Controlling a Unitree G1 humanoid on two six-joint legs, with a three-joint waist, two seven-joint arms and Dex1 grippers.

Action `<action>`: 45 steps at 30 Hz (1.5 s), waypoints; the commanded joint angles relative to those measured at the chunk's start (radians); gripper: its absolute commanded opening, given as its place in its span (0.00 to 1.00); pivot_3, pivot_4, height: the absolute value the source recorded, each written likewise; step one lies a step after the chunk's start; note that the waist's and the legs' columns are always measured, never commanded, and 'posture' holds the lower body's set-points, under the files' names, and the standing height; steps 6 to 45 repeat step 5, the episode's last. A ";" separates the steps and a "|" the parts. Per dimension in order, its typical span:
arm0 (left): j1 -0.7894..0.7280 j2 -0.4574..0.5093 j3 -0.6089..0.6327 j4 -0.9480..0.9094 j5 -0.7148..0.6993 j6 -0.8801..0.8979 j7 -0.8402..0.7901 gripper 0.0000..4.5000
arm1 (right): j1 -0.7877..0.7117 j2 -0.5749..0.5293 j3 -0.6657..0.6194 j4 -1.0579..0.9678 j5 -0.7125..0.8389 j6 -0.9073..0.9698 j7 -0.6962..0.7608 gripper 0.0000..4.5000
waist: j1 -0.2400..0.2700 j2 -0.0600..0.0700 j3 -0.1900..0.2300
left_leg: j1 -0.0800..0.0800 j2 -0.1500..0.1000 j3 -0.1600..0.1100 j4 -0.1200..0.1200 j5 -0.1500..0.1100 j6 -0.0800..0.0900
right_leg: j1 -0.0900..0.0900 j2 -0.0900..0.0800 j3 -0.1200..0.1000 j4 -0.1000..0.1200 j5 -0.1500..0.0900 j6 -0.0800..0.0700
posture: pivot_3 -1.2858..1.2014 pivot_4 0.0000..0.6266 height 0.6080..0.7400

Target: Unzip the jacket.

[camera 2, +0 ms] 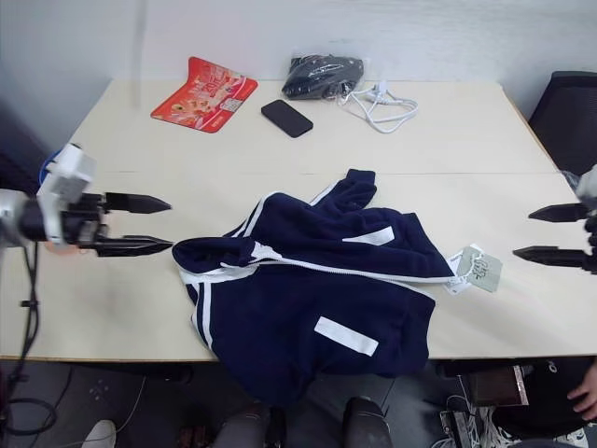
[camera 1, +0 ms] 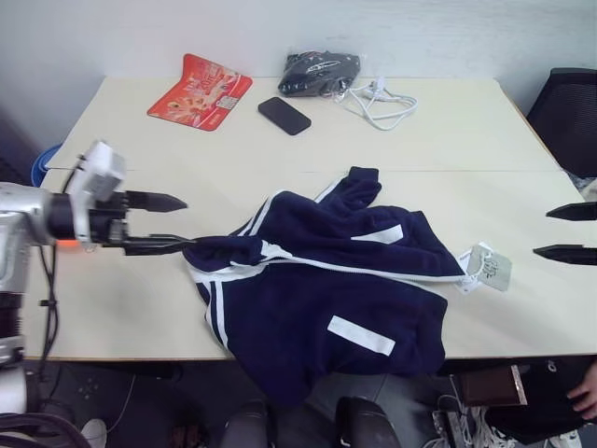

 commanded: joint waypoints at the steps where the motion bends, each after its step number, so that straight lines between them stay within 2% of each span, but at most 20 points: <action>1: 0.027 0.070 0.060 -0.031 -0.026 -0.029 -0.052 1.00 | 0.024 -0.081 0.001 -0.053 0.135 0.041 0.075 0.89 | -0.002 0.000 0.000 | 0.000 0.000 0.000 0.000 0.000 0.000 | 0.000 0.000 0.000 0.000 0.000 0.000 | 0.52 0.24 1.00; 5: 0.080 0.086 0.071 -0.029 -0.002 -0.095 -0.047 1.00 | 0.046 -0.076 0.004 -0.070 0.171 0.039 0.075 0.89 | -0.002 0.000 0.000 | 0.001 0.000 0.000 0.000 0.000 0.000 | 0.001 0.000 0.000 0.000 0.000 0.000 | 0.52 0.24 1.00; 45: 0.080 0.086 0.071 -0.029 -0.002 -0.095 -0.047 1.00 | 0.046 -0.076 0.004 -0.070 0.171 0.039 0.075 0.89 | -0.002 0.000 0.000 | 0.001 0.000 0.000 0.000 0.000 0.000 | 0.001 0.000 0.000 0.000 0.000 0.000 | 0.52 0.24 1.00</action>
